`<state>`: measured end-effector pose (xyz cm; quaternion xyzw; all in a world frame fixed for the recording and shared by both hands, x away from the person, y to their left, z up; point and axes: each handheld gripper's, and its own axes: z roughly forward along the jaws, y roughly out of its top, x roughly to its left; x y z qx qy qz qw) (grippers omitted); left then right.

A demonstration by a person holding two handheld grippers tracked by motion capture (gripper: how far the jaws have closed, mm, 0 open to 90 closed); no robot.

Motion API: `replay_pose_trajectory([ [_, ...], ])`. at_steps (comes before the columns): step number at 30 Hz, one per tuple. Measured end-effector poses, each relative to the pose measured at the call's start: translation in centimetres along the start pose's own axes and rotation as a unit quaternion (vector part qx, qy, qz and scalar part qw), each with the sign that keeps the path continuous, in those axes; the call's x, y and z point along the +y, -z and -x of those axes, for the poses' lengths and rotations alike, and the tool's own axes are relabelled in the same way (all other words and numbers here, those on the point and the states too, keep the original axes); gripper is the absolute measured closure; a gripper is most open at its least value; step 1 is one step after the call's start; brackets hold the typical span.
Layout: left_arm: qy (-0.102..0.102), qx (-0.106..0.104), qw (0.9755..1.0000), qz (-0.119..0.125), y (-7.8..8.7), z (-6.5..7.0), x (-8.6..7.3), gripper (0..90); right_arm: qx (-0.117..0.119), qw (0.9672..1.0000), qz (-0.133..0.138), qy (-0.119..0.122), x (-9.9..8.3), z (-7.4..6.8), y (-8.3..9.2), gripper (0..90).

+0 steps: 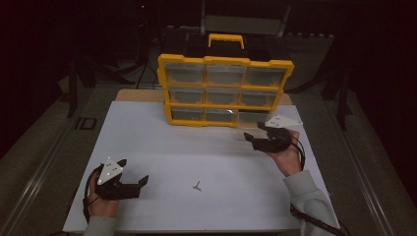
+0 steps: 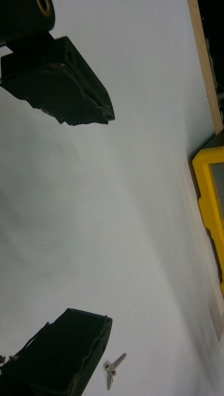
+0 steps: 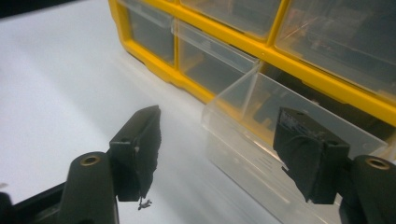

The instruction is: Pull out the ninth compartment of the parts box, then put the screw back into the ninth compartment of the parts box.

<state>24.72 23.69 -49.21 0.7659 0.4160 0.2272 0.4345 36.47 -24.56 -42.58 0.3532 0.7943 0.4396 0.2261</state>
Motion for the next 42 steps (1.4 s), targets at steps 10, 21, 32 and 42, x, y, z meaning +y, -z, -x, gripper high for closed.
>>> replay_pose_trajectory([
  [10,-0.001,0.0,1.0,0.0,0.1,0.0,0.0,4.2,0.012,0.9995,0.022,-0.019,-0.3,0.2,0.7,31.6],
  [21,0.0,0.0,1.0,0.002,0.1,0.0,0.0,4.2,0.043,0.9978,0.032,-0.04,-0.1,-0.2,1.1,29.8],
  [32,-0.001,0.0,1.0,0.003,0.1,0.1,0.0,4.2,0.09,0.9952,0.03,-0.025,0.9,-2.5,0.6,29.8],
  [42,-0.001,0.0,1.0,0.003,0.1,0.1,0.1,4.2,0.115,0.9933,0.011,-0.004,1.7,-4.2,-0.2,31.0],
])
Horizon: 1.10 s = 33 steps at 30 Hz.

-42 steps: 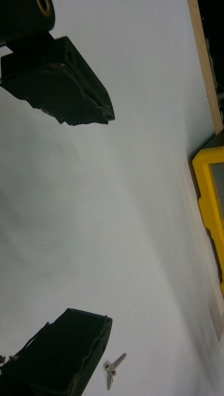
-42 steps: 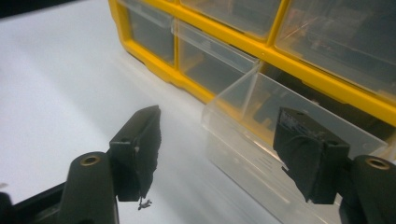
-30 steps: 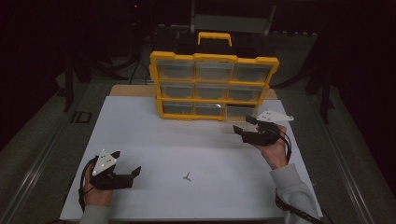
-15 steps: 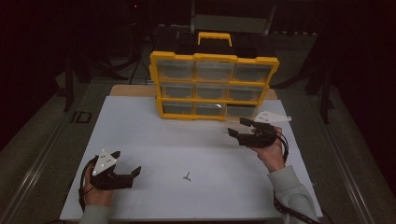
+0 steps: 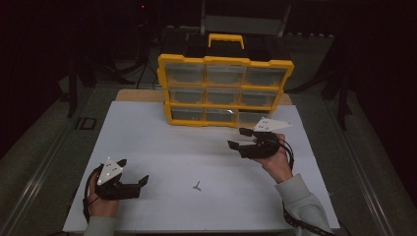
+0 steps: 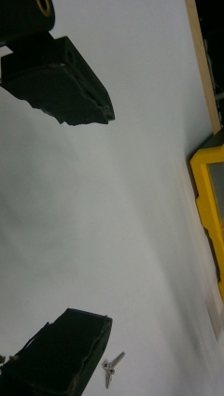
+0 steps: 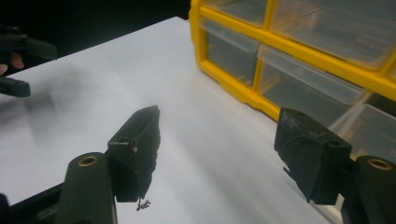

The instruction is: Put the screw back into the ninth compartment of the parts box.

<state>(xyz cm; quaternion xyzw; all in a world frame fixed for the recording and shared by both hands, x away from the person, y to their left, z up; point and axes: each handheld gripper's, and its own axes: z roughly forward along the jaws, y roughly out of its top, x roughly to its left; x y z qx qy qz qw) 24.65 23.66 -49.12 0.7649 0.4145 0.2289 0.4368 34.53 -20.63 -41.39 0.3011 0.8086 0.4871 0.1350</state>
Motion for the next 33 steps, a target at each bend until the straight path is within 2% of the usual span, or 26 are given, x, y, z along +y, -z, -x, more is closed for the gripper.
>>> replay_pose_trajectory([
  [7,0.0,0.0,1.0,-0.001,0.0,0.0,0.0,4.2,0.016,0.9995,-0.023,0.013,0.2,-1.0,-0.9,32.1],
  [22,-0.002,0.0,1.0,-0.001,0.0,0.0,0.0,4.2,0.043,0.9971,-0.054,0.033,0.2,-3.0,-2.8,33.6],
  [28,-0.002,0.0,1.0,-0.001,0.0,0.0,0.0,4.2,0.053,0.9957,-0.066,0.038,-0.1,-3.7,-3.5,33.6],
  [33,-0.001,0.0,1.0,-0.001,0.0,0.0,0.0,4.2,0.064,0.9931,-0.087,0.047,-0.6,-4.7,-4.5,33.6],
])
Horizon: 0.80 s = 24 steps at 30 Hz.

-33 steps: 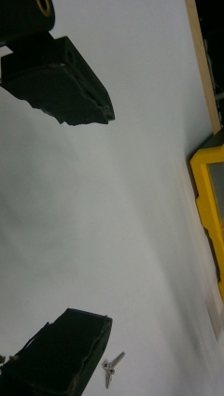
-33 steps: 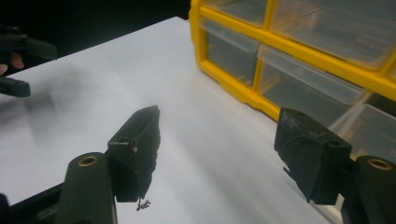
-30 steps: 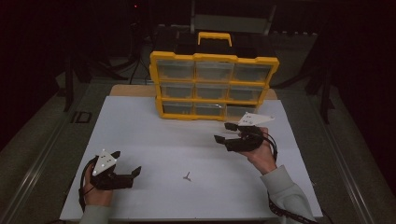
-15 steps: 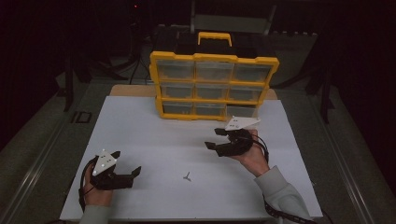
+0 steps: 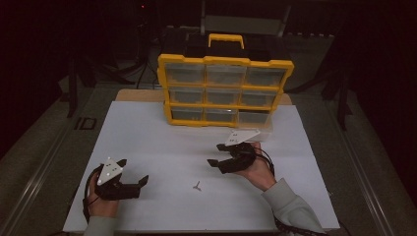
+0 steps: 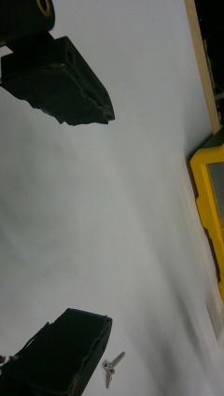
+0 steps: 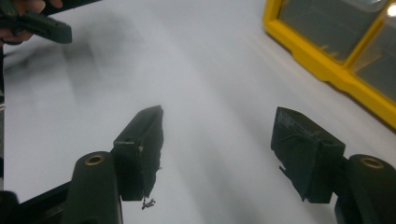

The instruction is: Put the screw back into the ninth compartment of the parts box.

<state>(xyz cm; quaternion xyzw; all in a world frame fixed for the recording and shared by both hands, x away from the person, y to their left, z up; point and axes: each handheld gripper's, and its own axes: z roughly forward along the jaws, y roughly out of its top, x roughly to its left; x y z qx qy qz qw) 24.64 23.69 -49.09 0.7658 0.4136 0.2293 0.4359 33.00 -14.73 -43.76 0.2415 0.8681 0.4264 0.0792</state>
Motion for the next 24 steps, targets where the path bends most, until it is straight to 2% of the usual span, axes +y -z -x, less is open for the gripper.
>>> replay_pose_trajectory([
  [8,0.0,0.0,1.0,0.001,0.0,0.0,0.0,4.2,0.013,0.9996,-0.023,0.012,0.0,-1.0,-1.4,33.7],
  [16,-0.001,0.0,1.0,0.001,0.0,0.0,0.0,4.2,0.022,0.9989,-0.037,0.021,0.2,-1.5,-1.9,34.0],
  [24,-0.001,0.0,1.0,0.0,0.0,0.0,0.0,4.2,0.029,0.9965,-0.065,0.042,0.5,-2.3,-2.5,35.0],
])
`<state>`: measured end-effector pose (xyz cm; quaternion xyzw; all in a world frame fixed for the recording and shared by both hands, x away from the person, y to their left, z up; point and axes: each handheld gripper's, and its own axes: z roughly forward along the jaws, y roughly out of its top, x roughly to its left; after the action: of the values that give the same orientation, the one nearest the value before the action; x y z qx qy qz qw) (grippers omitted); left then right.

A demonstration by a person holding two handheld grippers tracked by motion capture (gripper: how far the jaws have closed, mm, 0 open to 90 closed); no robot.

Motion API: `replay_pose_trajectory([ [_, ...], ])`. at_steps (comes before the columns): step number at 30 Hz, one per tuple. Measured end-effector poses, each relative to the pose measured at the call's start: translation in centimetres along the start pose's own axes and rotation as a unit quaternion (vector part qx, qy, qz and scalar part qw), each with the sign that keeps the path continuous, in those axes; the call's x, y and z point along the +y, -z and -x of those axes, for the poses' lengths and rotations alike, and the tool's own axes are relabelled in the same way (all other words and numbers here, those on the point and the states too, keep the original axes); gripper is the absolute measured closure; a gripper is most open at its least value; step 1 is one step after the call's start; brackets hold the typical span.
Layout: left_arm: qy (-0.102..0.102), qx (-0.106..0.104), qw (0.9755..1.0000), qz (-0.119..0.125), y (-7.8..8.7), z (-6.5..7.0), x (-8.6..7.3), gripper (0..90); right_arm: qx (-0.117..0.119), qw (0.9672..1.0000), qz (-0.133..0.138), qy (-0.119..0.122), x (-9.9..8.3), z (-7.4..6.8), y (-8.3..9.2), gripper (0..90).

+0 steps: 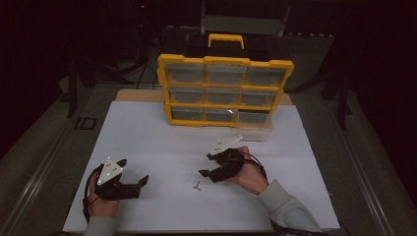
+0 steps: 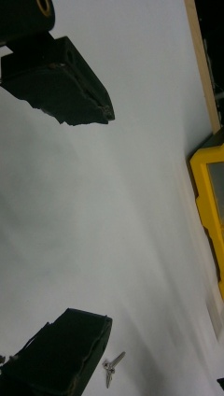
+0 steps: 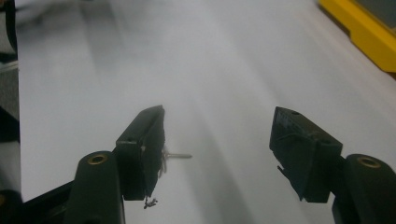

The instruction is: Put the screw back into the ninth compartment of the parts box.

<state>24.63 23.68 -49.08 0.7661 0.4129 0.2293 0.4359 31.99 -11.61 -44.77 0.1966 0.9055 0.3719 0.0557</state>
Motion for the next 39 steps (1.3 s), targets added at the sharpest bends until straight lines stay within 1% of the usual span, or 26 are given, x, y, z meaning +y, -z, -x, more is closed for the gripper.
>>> replay_pose_trajectory([
  [8,0.0,0.0,1.0,-0.001,0.0,0.0,0.0,4.2,0.008,0.9995,-0.031,0.008,0.5,-0.6,-0.9,36.2],
  [9,0.001,0.0,1.0,-0.001,0.0,0.0,0.0,4.2,0.009,0.9993,-0.035,0.012,0.5,-0.7,-1.1,36.3],
  [16,0.001,-0.001,1.0,-0.002,0.0,0.0,0.0,4.2,0.015,0.9979,-0.061,0.017,0.3,-1.2,-1.9,38.0],
  [23,0.001,-0.001,1.0,-0.003,0.0,0.0,0.0,4.2,0.019,0.9969,-0.074,0.016,0.1,-1.7,-2.6,39.3],
  [26,0.001,-0.001,1.0,-0.003,0.0,0.0,0.0,4.2,0.021,0.9959,-0.085,0.025,-0.3,-2.1,-3.3,40.8],
  [30,0.0,-0.001,1.0,-0.003,-0.1,0.0,0.0,4.2,0.024,0.9943,-0.1,0.029,-0.6,-2.5,-4.1,42.5],
  [35,0.0,0.0,1.0,-0.003,-0.1,0.0,0.0,4.2,0.022,0.9928,-0.113,0.034,-0.9,-2.9,-5.2,43.4],
  [39,0.001,0.0,1.0,-0.002,0.0,0.0,0.0,4.2,0.019,0.9917,-0.121,0.039,-1.1,-3.2,-5.9,47.1],
])
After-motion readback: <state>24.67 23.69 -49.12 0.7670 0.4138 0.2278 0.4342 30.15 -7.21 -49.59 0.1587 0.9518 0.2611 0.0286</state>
